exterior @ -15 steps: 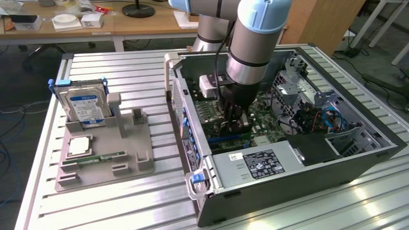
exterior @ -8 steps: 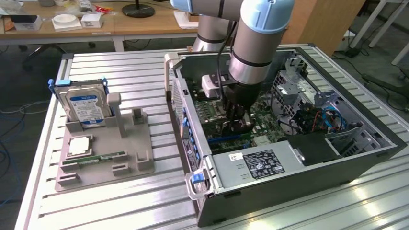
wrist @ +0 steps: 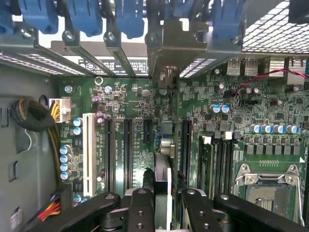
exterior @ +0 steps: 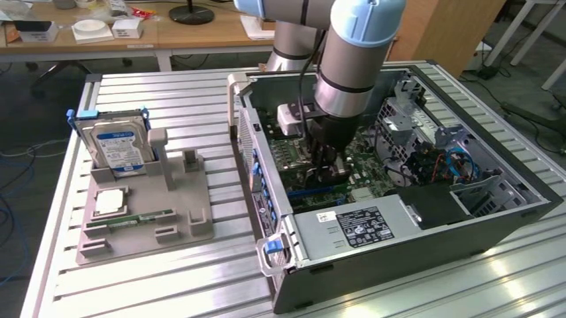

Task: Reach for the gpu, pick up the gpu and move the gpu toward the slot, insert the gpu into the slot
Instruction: 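Insert the gpu into the slot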

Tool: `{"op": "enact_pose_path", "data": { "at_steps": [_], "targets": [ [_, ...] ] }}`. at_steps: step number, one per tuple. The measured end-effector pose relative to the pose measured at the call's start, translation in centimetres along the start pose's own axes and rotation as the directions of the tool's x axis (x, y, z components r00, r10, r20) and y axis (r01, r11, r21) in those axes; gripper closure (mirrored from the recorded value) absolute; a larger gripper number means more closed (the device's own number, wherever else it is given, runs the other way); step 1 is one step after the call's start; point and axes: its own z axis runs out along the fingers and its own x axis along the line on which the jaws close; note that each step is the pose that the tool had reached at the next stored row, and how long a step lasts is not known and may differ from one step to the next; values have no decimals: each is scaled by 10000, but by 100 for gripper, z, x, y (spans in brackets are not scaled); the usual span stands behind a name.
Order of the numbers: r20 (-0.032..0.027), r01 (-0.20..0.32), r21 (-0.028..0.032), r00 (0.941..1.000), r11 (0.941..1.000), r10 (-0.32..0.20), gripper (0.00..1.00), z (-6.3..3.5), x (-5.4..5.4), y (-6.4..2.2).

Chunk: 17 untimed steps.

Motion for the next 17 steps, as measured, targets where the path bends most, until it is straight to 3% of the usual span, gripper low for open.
{"op": "enact_pose_path", "data": {
  "at_steps": [8, 12, 17],
  "targets": [
    [-5, -2, -7, 10000, 10000, 2, 73, 44, -2, 16],
    [27, -2, 16, 10000, 10000, 2, 73, 68, -6, 14],
    [9, -1, 1, 10000, 10000, 1, 73, 61, -4, 15]
  ]
}}
